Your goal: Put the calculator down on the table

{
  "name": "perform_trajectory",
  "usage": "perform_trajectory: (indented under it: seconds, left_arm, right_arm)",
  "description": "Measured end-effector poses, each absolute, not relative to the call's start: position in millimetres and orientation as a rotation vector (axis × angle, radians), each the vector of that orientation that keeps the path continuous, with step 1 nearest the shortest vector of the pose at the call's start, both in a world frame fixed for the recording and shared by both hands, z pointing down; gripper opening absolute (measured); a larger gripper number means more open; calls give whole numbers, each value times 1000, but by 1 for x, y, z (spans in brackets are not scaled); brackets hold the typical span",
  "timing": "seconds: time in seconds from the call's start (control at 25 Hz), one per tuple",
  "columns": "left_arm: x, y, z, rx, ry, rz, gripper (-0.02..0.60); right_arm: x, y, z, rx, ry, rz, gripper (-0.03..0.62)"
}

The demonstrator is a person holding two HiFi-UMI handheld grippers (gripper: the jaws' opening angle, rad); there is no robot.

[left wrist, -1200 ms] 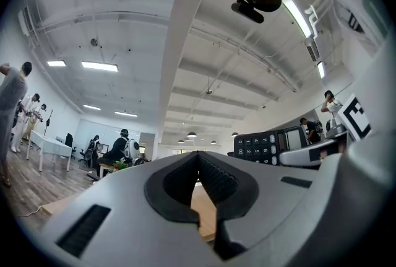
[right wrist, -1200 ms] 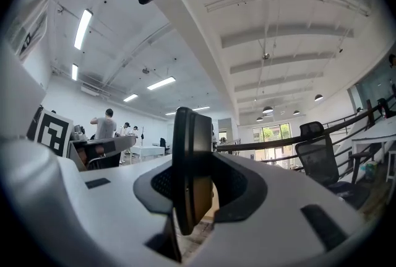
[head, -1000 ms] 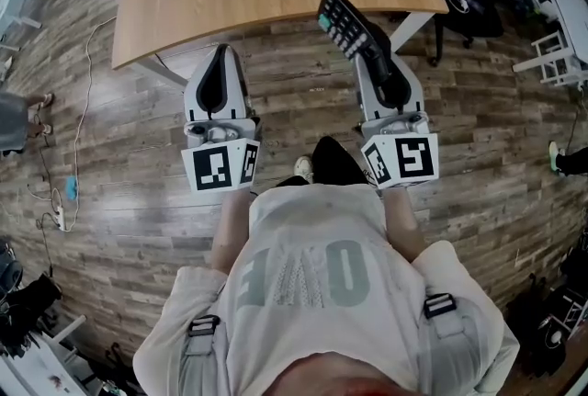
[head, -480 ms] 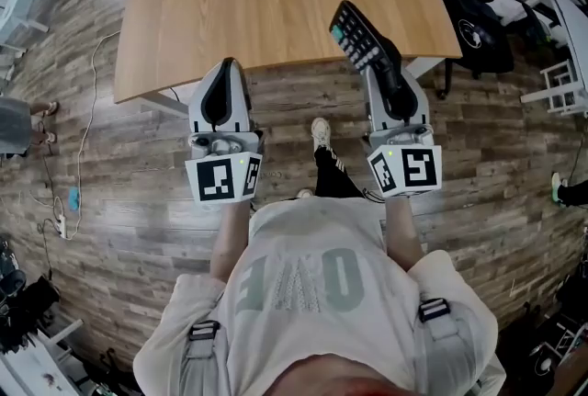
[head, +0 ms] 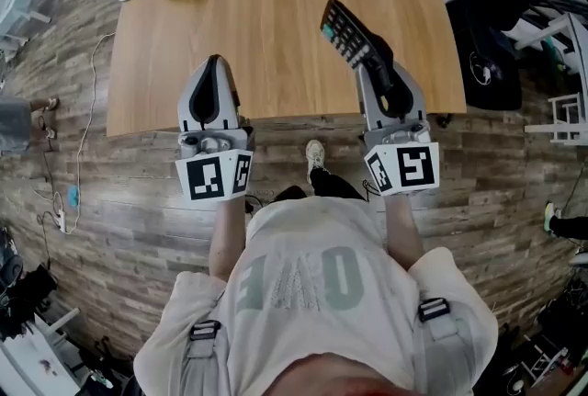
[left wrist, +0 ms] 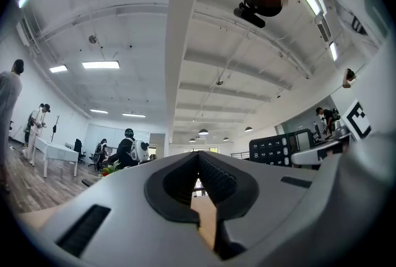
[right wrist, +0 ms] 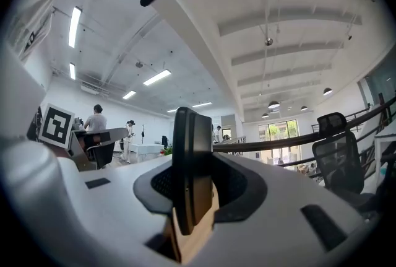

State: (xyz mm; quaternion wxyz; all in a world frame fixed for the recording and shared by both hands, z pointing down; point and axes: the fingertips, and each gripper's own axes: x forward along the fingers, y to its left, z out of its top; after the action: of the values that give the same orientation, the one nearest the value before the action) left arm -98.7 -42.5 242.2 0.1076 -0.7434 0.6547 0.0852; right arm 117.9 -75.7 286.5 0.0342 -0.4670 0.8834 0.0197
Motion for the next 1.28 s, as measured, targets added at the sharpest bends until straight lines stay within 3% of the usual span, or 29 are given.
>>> perform_trajectory:
  seconds: [0.96,1.28]
  left_arm:
    - [-122,-206,237,-2206,1902,252,8]
    - [-130,-223,260,-2216,1946,197,8]
  right_arm:
    - [68,-234,298,-1392,2798,-34,115]
    - [41,-254,310,-1000,3032,-352,115]
